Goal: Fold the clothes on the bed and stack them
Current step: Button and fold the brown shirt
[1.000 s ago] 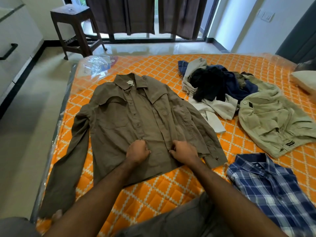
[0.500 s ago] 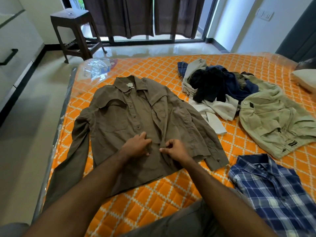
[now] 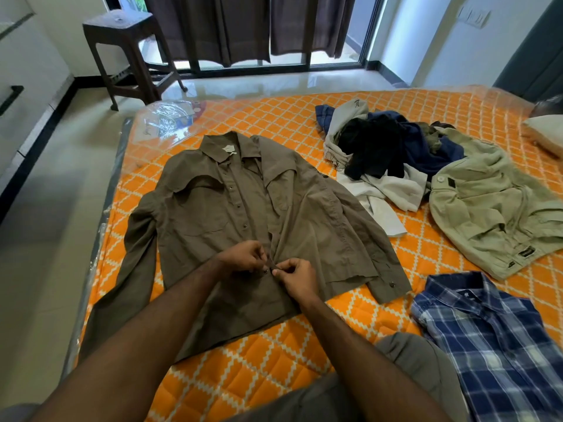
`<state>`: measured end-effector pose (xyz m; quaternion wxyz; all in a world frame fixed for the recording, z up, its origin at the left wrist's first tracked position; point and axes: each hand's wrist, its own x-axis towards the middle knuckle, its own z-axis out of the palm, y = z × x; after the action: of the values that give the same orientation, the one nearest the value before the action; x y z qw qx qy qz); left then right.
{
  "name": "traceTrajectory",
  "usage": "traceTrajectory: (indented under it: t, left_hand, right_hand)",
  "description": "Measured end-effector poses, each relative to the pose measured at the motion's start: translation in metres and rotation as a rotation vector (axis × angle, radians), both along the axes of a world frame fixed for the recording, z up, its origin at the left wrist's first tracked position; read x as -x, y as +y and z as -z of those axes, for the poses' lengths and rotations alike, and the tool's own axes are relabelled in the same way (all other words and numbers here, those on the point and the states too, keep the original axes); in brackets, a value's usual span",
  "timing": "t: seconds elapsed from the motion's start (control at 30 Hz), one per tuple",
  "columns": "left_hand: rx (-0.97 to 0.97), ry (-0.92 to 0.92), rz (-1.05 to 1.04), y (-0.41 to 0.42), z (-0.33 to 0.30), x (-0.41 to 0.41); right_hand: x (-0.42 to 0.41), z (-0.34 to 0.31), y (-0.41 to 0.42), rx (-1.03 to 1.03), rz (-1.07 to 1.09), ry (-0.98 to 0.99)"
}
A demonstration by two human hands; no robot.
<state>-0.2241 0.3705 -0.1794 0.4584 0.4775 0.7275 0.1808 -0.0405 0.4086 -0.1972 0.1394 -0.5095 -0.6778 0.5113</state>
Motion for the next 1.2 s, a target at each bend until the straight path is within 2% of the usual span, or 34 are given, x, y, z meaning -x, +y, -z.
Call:
traceTrajectory:
  t: [0.17,0.3,0.6,0.7,0.87,1.2]
  left_hand:
    - [0.060,-0.112,-0.097,0.004,-0.003,-0.001]
    - [0.088,-0.085,-0.077,0.007,0.000,-0.001]
    - [0.168,-0.057,-0.097,0.010,0.006,0.004]
    - [0.162,-0.069,-0.114,0.011,0.006,0.003]
    - [0.113,-0.123,-0.159,0.007,0.008,0.002]
    - [0.116,-0.150,-0.269,0.006,0.010,0.001]
  right_hand:
    - [0.002,0.002,-0.007,-0.017,0.047,0.017]
    - [0.005,0.004,-0.011,-0.025,0.070,0.035]
    - [0.011,0.006,-0.023,-0.226,0.001,-0.064]
    - [0.012,0.013,-0.024,-0.290,0.005,-0.058]
    - [0.011,0.023,-0.019,-0.267,0.068,0.011]
    - [0.014,0.027,-0.026,-0.380,0.001,-0.054]
